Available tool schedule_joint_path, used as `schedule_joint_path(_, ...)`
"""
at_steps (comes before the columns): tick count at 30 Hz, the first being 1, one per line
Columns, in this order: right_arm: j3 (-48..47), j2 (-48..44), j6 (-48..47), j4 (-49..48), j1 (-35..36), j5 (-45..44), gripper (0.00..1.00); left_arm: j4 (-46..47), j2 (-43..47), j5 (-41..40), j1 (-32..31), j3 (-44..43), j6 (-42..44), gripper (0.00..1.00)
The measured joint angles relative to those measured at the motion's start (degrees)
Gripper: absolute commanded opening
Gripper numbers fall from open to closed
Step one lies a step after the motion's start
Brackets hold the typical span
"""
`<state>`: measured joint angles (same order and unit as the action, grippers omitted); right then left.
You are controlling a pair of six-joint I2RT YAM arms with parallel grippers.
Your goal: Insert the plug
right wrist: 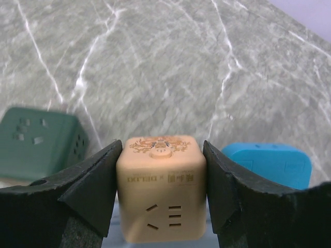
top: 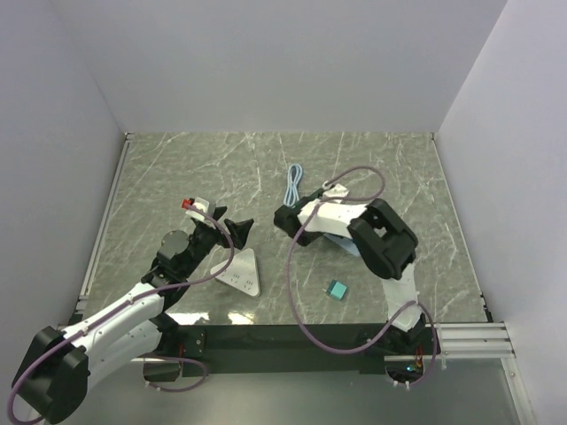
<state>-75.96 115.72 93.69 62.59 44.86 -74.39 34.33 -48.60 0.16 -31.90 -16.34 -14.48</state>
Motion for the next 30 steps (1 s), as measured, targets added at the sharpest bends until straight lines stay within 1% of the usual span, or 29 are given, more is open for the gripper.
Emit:
schedule_joint_path(3,-0.46,3.02,7.80,5.05,2.23,-0.96,0.00,0.00,0.00,-0.02,0.02,0.00,-0.02,0.96)
schedule_joint_path(6,-0.39,2.82,11.13,8.11,3.32,-1.09,0.00,0.02,0.00,0.00,0.02,0.00,-0.02,0.97)
schedule_joint_path(7,-0.13,2.54,11.56,8.59,3.41,-1.07,0.04,0.00,0.02,0.00,0.02,0.00,-0.02,0.97)
schedule_joint_path(8,0.33,2.10,11.76,8.92,3.43,-1.09,0.17,0.00,0.02,0.00,0.02,0.00,-0.02,0.97)
schedule_joint_path(9,0.85,1.53,11.74,9.40,3.43,-1.09,0.18,0.00,0.02,-0.02,0.02,0.00,-0.02,0.97)
schedule_joint_path(10,1.49,0.85,11.65,9.70,3.43,-1.09,0.25,0.00,0.02,-0.02,0.02,0.00,-0.02,0.98)
schedule_joint_path(11,2.03,0.07,11.47,10.19,3.43,-1.07,0.36,-0.02,0.02,0.00,0.02,0.00,-0.02,0.98)
schedule_joint_path(14,2.69,-2.03,10.56,11.34,3.43,-1.07,0.44,-0.11,0.02,0.00,0.02,0.00,-0.02,0.99)
schedule_joint_path(16,2.69,-2.56,9.90,11.72,3.43,-1.11,0.48,-0.13,0.02,0.00,0.02,0.00,-0.02,0.99)
schedule_joint_path(17,2.67,-2.58,9.62,11.78,3.43,-1.09,0.52,-0.15,0.00,0.00,0.02,0.00,-0.02,0.99)
schedule_joint_path(18,2.67,-2.58,8.79,11.74,3.43,-1.07,0.54,-0.20,0.00,0.00,0.02,0.00,-0.02,0.99)
schedule_joint_path(20,2.67,-2.58,6.78,11.52,3.54,-1.07,0.62,-0.33,-0.04,0.00,0.02,0.00,-0.02,0.99)
schedule_joint_path(24,3.02,-3.34,-0.96,6.29,3.54,-0.57,0.69,-0.42,-0.76,0.00,0.02,0.00,-0.02,0.99)
schedule_joint_path(25,4.09,-4.31,-4.37,2.67,3.54,-0.20,0.90,-0.55,-0.90,0.00,0.02,0.00,-0.02,0.99)
schedule_joint_path(30,9.57,-10.69,-18.67,-10.67,3.52,1.36,0.91,-1.20,-1.01,0.00,0.02,0.00,-0.02,0.99)
